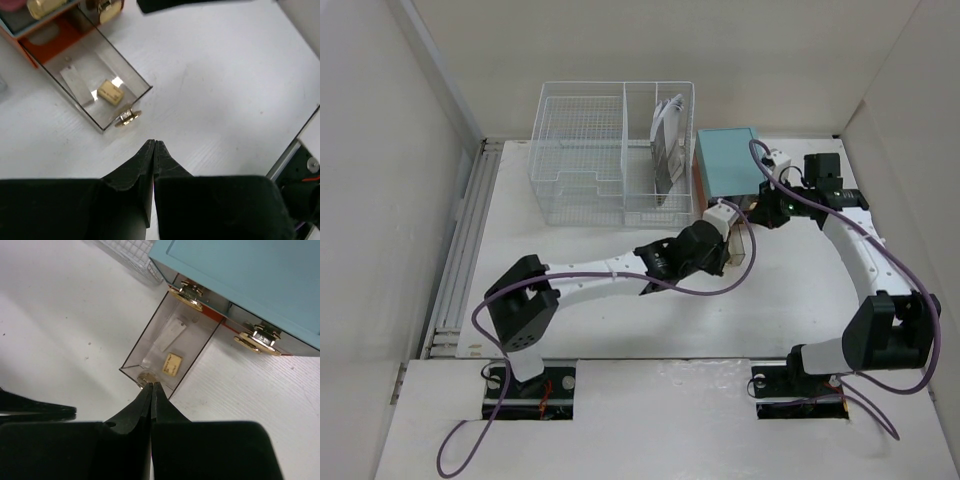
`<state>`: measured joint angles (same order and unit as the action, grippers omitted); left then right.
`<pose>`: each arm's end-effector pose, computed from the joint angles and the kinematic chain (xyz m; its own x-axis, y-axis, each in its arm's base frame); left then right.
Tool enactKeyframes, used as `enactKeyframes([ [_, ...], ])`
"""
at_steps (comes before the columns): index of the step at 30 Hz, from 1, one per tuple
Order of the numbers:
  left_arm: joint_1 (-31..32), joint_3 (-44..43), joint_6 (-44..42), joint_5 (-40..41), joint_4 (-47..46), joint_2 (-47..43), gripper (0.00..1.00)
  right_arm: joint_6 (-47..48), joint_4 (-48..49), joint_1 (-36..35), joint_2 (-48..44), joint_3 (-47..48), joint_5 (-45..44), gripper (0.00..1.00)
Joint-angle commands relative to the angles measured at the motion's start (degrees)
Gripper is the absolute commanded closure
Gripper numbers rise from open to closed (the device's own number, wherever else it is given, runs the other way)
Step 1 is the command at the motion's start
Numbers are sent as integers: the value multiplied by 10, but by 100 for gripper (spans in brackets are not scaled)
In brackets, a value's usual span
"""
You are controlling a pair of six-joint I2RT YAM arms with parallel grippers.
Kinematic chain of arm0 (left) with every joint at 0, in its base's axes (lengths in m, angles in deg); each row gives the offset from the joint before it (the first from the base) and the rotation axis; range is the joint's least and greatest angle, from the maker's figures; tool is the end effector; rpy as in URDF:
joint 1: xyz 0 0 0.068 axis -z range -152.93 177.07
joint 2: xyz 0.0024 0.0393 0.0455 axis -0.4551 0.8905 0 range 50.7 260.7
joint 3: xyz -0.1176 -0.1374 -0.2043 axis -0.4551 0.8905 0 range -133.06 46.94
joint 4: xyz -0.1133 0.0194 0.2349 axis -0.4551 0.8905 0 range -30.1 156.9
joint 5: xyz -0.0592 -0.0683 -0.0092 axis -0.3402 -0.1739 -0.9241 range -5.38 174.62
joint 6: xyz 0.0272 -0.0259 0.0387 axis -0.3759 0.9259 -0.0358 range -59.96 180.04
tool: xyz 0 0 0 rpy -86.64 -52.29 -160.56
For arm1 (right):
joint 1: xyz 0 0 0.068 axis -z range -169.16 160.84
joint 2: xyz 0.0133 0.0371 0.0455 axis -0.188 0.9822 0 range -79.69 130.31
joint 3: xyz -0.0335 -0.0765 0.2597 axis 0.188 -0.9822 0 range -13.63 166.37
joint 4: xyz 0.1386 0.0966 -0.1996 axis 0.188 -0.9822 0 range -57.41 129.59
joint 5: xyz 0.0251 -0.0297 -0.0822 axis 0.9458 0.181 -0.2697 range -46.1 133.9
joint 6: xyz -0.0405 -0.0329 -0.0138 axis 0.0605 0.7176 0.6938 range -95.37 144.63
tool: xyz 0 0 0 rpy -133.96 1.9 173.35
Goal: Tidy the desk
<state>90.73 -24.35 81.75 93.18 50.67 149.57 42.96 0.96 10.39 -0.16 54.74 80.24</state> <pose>0.1864 -0.3645 0.2797 -0.4344 0.0530 -0.8991 0.7135 0.6296 -0.3076 0.2902 0.0234 0.3061 -0.6026 -0.2580 -0.7552 -0.6092 0.7600 0.2265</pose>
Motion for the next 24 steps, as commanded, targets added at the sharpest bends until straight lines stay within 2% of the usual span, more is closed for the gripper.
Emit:
enactKeyframes([
  [1,-8,16,-11,-35,-10,21,100,7,2,17,-1,0,23,100],
  [7,-8,-12,-4,-33,-4,93,100,7,8,27,-18,0,23,100],
  [14,-22,-59,34,6,-28,178,89,2,13,38,-34,0,36,100],
  [24,-74,-126,68,42,-47,244,89,-4,36,38,-80,-11,41,100],
])
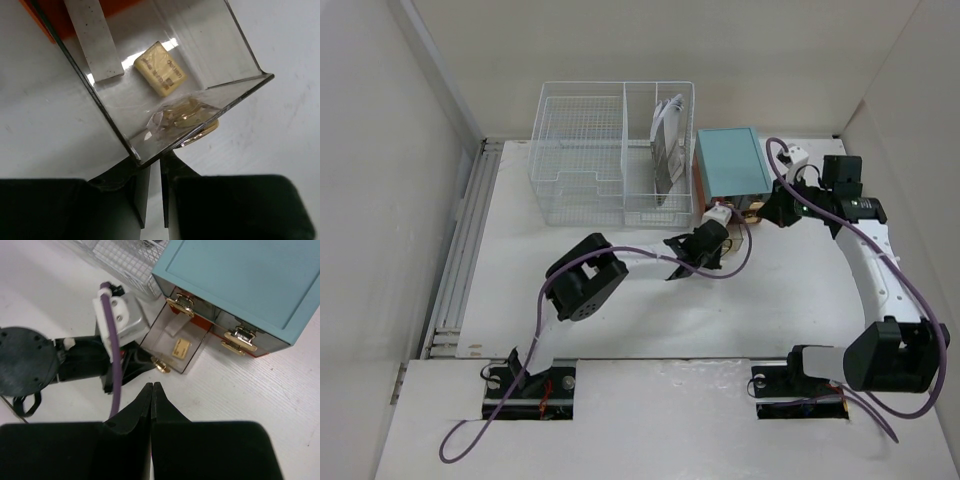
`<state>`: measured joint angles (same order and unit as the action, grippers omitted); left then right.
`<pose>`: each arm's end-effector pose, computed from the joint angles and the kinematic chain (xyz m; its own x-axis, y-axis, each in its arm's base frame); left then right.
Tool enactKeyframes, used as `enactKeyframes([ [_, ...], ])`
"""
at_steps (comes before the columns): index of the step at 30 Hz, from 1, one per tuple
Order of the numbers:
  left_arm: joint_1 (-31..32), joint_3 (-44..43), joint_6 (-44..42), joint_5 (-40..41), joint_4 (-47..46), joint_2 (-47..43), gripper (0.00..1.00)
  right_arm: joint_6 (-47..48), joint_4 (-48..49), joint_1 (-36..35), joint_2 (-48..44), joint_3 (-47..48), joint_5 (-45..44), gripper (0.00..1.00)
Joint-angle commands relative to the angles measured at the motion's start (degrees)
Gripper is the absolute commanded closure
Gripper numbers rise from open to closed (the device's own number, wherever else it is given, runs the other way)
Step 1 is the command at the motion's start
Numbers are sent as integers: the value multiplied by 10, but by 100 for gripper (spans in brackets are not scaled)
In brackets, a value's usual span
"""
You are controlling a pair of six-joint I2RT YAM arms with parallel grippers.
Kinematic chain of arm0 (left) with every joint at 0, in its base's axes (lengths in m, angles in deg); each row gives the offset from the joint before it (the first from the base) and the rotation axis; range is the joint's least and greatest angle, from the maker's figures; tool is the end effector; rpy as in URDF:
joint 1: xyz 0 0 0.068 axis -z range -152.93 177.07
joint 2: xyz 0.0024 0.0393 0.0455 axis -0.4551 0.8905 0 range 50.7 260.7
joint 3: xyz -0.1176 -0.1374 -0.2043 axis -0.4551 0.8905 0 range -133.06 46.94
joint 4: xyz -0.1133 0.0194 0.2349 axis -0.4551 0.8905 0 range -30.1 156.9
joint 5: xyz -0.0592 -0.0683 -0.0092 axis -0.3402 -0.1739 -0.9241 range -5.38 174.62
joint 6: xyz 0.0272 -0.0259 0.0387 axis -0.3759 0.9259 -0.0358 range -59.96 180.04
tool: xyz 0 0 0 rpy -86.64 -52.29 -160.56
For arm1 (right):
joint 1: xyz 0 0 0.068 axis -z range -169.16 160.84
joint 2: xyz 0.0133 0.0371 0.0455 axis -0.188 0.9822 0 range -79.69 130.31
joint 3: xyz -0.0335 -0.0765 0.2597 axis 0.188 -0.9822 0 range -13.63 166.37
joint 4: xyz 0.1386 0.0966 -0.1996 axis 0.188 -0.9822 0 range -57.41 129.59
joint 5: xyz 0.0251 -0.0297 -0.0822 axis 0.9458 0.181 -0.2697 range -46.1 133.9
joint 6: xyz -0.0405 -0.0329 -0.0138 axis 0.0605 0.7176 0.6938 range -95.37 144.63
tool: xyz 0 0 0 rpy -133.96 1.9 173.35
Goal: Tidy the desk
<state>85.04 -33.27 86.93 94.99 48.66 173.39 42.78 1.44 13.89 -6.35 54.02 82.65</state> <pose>0.2584 -0.4010 0.1580 -0.5856 0.0971 -0.8048 0.5466 0.7805 -0.3035 0.2683 0.0081 0.3313 -0.5297 -0.2150 -0.8205 -0.6043 0.7745 0.1872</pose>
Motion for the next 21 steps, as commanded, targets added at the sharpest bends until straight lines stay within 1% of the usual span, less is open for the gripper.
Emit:
enactKeyframes([
  [1,-22,-52,17,24,-27,12,89,-2,32,3,-18,-3,17,100],
  [3,-30,-71,30,18,-27,32,89,-7,32,9,-23,-3,17,100],
  [6,-45,-80,37,18,-35,39,89,-7,32,14,-23,-3,17,100],
  [10,-67,-113,52,11,-35,61,89,-7,32,14,-23,-3,22,100],
  [15,-79,-140,52,17,-35,78,89,-7,32,14,-23,-3,22,100],
  [19,-79,-153,52,40,-22,84,89,-7,32,20,-23,-3,22,100],
  [21,-79,-138,65,61,-34,78,89,-7,32,20,-23,-3,28,100],
])
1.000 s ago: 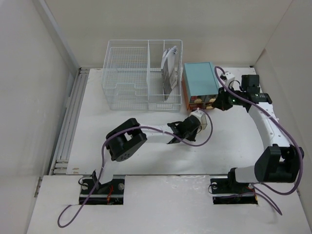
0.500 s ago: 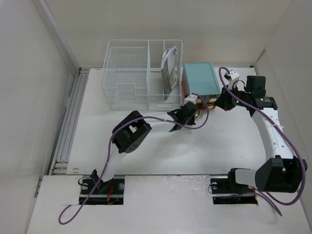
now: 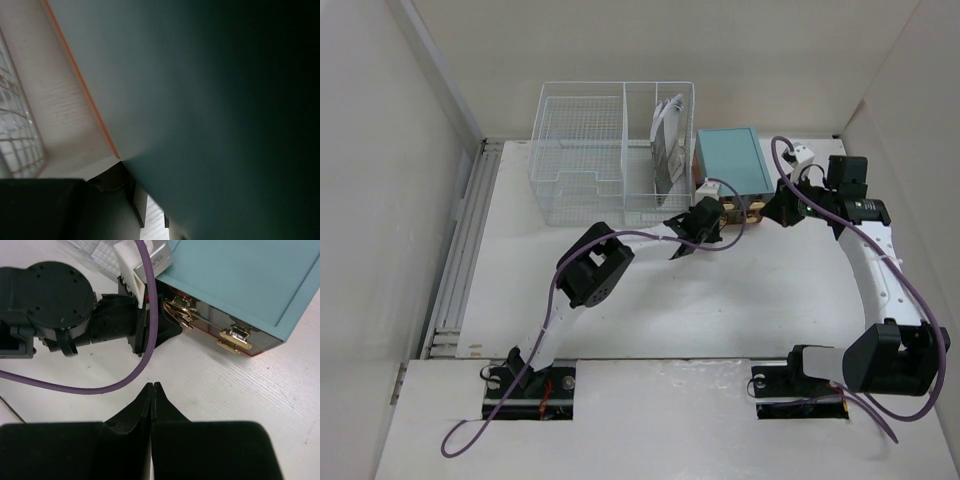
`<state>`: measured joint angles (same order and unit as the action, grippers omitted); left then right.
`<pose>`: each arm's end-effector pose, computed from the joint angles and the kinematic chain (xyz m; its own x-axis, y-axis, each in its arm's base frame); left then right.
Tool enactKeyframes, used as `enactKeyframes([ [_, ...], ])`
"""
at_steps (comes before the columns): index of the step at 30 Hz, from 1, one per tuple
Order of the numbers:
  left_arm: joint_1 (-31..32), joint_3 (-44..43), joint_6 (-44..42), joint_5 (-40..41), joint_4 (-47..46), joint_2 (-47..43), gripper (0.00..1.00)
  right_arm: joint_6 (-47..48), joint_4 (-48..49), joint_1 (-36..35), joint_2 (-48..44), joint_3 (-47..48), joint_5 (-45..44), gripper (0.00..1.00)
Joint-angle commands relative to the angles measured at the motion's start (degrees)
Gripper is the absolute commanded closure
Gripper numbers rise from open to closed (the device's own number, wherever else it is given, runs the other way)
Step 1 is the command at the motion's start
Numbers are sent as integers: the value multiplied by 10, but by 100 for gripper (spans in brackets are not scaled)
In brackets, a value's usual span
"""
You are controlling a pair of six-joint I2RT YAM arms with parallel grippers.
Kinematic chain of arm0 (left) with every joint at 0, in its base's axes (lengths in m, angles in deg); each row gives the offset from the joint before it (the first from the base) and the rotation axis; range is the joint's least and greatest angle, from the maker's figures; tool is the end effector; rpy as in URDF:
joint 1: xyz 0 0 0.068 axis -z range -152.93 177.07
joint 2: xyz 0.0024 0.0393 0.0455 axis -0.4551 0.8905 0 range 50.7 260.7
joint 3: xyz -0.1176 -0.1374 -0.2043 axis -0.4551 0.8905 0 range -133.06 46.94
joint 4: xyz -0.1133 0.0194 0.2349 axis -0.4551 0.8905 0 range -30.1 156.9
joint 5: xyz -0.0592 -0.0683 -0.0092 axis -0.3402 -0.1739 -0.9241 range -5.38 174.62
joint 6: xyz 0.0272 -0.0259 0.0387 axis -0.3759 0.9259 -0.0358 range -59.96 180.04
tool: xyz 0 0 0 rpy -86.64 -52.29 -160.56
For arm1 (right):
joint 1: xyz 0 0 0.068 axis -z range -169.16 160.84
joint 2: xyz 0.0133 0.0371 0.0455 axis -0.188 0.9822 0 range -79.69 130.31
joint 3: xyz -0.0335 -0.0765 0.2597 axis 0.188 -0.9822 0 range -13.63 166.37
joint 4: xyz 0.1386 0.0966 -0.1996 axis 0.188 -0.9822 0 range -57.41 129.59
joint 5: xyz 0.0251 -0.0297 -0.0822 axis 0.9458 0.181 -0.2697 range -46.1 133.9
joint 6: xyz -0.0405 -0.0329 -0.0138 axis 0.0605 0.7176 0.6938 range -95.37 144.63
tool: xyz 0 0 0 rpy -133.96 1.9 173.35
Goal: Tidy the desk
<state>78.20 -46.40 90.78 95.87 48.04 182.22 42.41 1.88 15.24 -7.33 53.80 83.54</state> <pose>0.3332 -0.4023 0.1586 -0.5734 -0.0875 -0.8146 0.4198 0.8224 -0.3839 0.2649 0.0024 0.3351 -0.5183 -0.1959 -0.8325 -0.5954 0.7814 0.1868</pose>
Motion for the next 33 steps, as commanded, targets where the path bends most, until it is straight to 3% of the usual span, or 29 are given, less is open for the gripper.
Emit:
enactKeyframes([
  [1,-10,12,27,52,-36,-10,89,-4,27,6,-13,-1,19,100],
  [8,-10,36,47,48,-75,-11,89,-4,27,6,-13,-1,30,100],
  [13,21,108,14,27,-132,-79,85,-4,27,6,-13,-1,30,100],
  [15,27,152,8,15,-147,-101,68,-4,27,6,-13,-1,30,100],
  [18,55,190,-5,-1,-147,-143,54,-4,27,6,-13,-1,24,100],
  [19,63,199,-5,-1,-147,-163,45,-4,27,6,-13,-1,24,100],
  [22,98,231,-21,-6,-147,-195,32,-4,33,6,-13,-1,10,100],
  [24,127,249,-28,-6,-147,-231,25,-4,41,6,-21,-1,-9,90],
  [25,137,267,-39,0,-147,-245,21,-9,48,6,-27,-1,-31,73],
  [27,174,284,-52,9,-136,-295,16,-20,60,6,-35,-1,-53,60],
  [28,188,293,-57,48,-129,-315,6,-28,67,6,-48,-6,-74,46],
  [29,201,312,-73,67,-124,-334,0,-36,83,6,-54,-6,-84,40],
  [31,220,324,-73,115,-90,-394,0,-70,105,6,-81,-23,-112,31],
  [32,225,336,-73,121,-78,-413,0,-85,134,6,-92,-31,-148,12],
  [33,225,342,-73,121,-64,-452,0,-102,149,6,-103,-38,-169,5],
])
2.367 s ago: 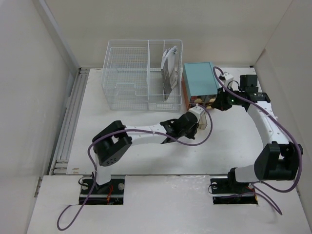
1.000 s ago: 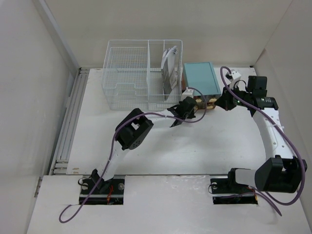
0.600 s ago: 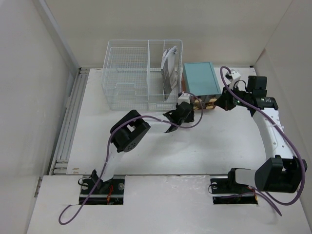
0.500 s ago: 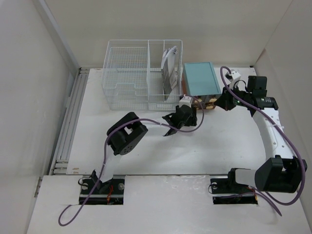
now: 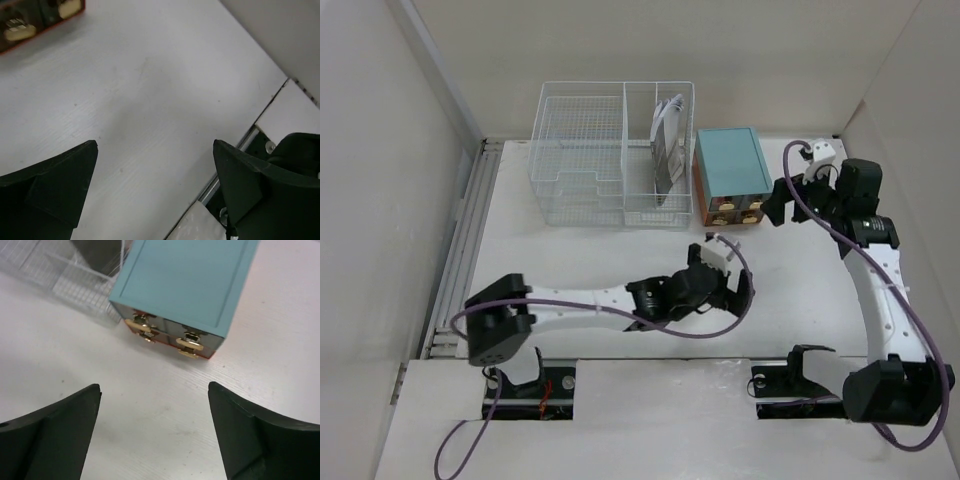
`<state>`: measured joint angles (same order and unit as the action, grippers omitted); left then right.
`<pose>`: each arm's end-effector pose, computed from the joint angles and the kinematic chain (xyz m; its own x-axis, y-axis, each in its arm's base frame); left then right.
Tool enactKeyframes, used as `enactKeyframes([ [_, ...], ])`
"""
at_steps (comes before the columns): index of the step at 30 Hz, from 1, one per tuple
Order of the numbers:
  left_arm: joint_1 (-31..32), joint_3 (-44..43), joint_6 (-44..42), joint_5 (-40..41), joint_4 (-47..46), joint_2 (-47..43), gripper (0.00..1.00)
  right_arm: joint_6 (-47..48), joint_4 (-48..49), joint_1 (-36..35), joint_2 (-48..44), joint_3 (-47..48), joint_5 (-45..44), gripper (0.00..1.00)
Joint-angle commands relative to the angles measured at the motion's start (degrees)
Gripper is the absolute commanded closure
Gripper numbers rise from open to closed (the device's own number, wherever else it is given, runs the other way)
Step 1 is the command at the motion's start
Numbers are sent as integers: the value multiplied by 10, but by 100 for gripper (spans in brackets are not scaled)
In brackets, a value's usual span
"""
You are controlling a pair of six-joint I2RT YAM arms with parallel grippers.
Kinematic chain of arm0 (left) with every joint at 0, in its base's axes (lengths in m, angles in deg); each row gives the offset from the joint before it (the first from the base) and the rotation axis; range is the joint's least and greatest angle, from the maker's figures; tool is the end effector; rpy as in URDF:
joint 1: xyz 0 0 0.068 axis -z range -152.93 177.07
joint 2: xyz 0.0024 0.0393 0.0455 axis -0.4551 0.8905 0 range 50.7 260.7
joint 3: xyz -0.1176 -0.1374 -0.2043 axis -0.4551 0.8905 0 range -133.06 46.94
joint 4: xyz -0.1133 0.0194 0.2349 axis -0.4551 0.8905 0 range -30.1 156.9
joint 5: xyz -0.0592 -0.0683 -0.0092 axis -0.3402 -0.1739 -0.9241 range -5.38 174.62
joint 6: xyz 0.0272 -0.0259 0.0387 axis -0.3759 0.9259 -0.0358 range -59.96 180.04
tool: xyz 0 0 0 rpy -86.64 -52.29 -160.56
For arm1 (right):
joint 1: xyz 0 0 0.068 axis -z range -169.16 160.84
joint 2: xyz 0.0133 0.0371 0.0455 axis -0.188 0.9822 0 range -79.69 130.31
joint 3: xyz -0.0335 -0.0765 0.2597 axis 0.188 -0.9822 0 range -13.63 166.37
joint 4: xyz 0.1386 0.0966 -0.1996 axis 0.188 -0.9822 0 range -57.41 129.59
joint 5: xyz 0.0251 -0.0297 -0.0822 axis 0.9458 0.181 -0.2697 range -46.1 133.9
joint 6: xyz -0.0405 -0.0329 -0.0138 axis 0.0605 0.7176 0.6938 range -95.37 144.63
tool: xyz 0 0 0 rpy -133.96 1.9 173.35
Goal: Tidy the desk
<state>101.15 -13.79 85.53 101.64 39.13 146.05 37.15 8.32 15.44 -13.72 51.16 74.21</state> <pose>0.1157 -0.3676 0.2607 -0.4215 -0.0227 -0.9066 0.7314 0.5824 -0.3546 0.2478 -0.0019 0.3533 -0.4451 -0.1519 -0.8825 -0.4626 0.8828 0.0814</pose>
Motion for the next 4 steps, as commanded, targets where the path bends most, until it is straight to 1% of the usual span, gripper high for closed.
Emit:
enactKeyframes([
  [1,-4,23,-20,79,50,-111,0,-54,90,4,-50,-17,-86,5],
  [3,-4,54,-20,113,65,-153,0,-42,102,4,-72,-24,-86,5],
  [4,-4,64,-20,123,76,-194,0,-42,102,4,-72,-29,-92,0],
])
